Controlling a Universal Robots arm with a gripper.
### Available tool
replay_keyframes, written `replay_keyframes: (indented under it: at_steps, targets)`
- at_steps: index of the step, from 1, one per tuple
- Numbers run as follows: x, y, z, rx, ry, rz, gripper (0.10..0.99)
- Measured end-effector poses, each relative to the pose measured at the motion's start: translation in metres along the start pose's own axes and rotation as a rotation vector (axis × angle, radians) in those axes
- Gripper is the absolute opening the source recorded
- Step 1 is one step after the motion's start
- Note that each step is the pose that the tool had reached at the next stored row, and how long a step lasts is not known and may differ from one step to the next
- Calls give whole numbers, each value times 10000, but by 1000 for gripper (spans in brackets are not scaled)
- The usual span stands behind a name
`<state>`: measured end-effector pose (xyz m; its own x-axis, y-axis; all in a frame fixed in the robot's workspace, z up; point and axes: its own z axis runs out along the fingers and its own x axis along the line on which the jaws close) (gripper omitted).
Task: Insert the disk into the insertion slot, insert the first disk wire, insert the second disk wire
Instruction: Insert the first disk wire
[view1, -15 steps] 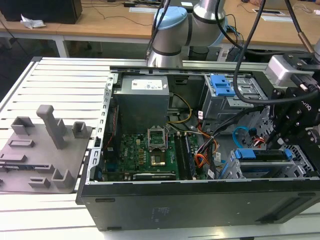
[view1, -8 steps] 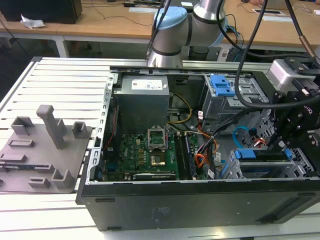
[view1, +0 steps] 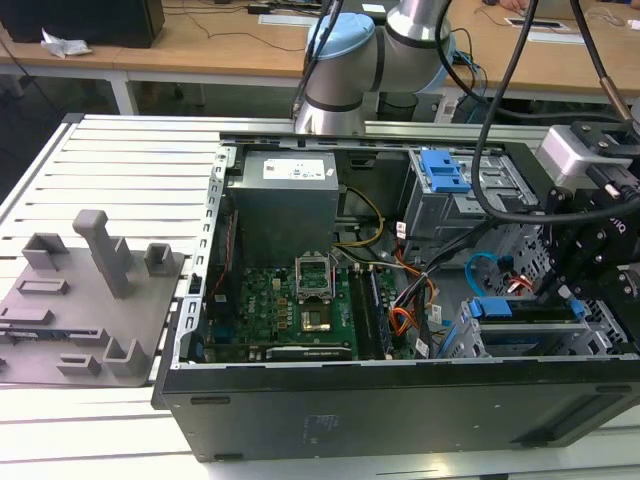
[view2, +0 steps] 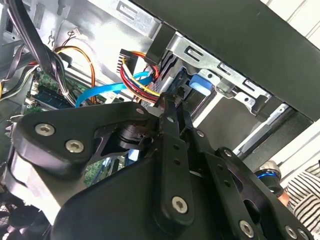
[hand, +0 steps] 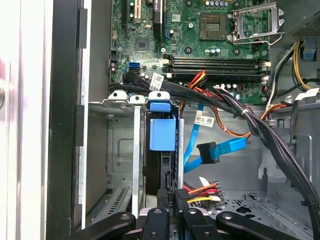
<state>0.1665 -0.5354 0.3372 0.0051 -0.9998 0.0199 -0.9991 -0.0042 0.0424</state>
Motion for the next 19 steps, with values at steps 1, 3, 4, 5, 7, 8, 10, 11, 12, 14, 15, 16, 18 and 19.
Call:
replay_keyframes:
  at_steps: [1, 3, 4, 5, 7, 8, 10, 11, 12, 14, 15, 16, 18, 19]
  targets:
    - [2, -1, 13, 0, 2, 0, 169]
    - [3, -1, 23, -1, -1, -1, 169]
    - [3, -1, 23, -1, -1, 0, 169]
    - [3, -1, 24, -1, -3, 0, 169]
    - [2, -1, 33, -1, -24, 0, 180]
    - [2, -1, 27, -2, -9, 0, 247]
    - [3, -1, 24, -1, -3, 0, 247]
    - [3, 0, 9, 0, 2, 0, 247]
    - [5, 6, -118, -1, -6, 1, 247]
    - [8, 11, -243, -1, -11, 0, 247]
    - [9, 14, -324, -1, -13, 0, 247]
    - [10, 16, -357, -1, -14, 0, 247]
    - [11, 16, -368, -1, -15, 0, 247]
    - [10, 16, -369, -1, -16, -1, 247]
